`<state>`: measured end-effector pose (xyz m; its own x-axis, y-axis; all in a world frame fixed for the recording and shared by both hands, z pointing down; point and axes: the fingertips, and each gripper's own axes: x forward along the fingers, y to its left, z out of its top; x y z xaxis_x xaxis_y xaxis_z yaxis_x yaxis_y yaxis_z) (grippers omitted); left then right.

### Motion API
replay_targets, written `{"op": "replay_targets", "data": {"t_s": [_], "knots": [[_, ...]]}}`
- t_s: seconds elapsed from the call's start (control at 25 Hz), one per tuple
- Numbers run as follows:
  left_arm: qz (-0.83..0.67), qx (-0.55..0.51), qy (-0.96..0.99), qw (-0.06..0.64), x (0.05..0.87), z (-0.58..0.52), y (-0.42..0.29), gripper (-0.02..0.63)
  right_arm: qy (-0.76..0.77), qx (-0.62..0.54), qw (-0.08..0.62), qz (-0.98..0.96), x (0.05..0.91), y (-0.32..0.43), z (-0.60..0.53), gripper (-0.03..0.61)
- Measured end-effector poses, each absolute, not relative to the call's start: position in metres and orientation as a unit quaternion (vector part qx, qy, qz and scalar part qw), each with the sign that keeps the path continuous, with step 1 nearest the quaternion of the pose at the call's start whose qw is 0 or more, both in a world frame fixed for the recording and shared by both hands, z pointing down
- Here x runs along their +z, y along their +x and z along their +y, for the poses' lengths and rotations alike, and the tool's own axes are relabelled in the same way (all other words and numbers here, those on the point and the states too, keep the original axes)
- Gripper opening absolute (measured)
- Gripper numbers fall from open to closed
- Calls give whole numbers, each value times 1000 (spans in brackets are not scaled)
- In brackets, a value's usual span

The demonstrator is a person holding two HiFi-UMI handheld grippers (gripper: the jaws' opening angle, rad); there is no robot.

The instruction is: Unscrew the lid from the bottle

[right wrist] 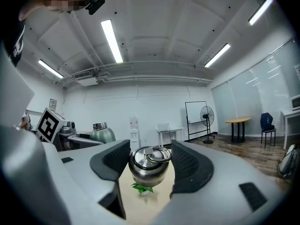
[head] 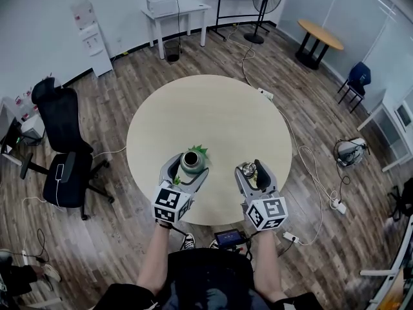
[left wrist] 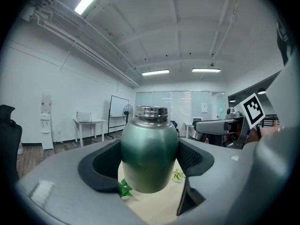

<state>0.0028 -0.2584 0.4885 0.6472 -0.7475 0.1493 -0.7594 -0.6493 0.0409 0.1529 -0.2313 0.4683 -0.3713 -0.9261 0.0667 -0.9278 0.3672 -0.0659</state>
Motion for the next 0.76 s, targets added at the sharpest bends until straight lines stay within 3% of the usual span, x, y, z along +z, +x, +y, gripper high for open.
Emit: {"op": "replay_targets", "data": {"t_s": [0.76], "knots": [[-411,57,909,45,480,-252,7,360,563,48,10,-825,465,160,-224,278]]}}
